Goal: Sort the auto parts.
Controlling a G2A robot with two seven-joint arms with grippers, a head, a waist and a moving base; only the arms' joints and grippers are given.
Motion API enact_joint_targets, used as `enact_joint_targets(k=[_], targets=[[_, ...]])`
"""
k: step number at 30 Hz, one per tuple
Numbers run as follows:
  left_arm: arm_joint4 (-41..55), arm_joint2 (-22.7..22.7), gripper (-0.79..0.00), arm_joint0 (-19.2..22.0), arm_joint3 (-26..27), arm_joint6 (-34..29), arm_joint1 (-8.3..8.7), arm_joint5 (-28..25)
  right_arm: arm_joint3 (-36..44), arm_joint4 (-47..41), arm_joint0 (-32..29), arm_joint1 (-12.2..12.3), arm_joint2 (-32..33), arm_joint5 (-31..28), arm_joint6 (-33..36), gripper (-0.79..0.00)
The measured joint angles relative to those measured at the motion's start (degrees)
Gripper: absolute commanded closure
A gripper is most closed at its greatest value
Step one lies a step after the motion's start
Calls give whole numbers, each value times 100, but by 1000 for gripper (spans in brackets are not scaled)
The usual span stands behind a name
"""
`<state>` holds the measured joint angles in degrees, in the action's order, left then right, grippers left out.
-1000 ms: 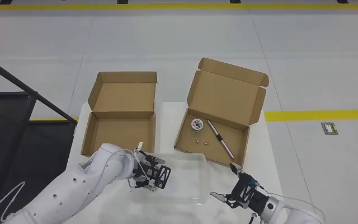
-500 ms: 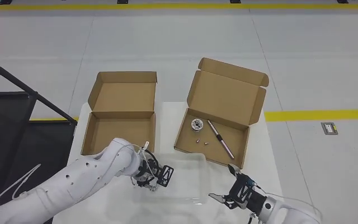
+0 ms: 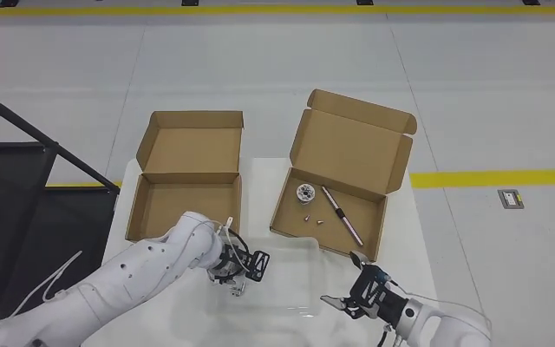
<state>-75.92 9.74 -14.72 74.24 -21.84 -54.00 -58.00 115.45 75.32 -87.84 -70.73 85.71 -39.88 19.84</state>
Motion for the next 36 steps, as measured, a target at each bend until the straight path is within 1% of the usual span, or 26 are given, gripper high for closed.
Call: enact_joint_targets(k=[2, 4, 8, 10, 11, 14, 15, 23, 30, 36], targets=[[-30, 0, -471, 15, -114, -4, -51, 0, 0, -12, 6, 10, -5, 13, 5, -785], [-74, 0, -409, 16, -219, -15, -114, 0, -2, -26, 10, 22, -10, 36, 12, -785], [-143, 0, -385, 23, -383, 40, -219, 0, -15, -55, 23, 44, -10, 58, 24, -785], [-176, 0, -277, 30, -464, 84, -270, 0, -19, -69, 28, 56, -11, 72, 25, -785], [-184, 0, -259, 42, -502, 115, -291, 0, -21, -74, 30, 61, -13, 75, 25, -785], [-211, 0, -314, 73, -643, 238, -358, 0, -34, -85, 40, 78, -19, 83, 19, -785], [-234, 0, -320, 64, -683, 267, -384, 0, -40, -88, 45, 85, -22, 86, 15, -785], [-394, 0, -326, 20, -848, 449, -499, 0, -92, -124, 76, 126, -34, 112, -24, -785], [-449, 0, -357, 73, -925, 573, -513, 0, -124, -149, 109, 162, -69, 134, -46, -785], [-433, 0, -354, 98, -860, 714, -471, 0, -156, -163, 144, 191, -98, 144, -55, -785]])
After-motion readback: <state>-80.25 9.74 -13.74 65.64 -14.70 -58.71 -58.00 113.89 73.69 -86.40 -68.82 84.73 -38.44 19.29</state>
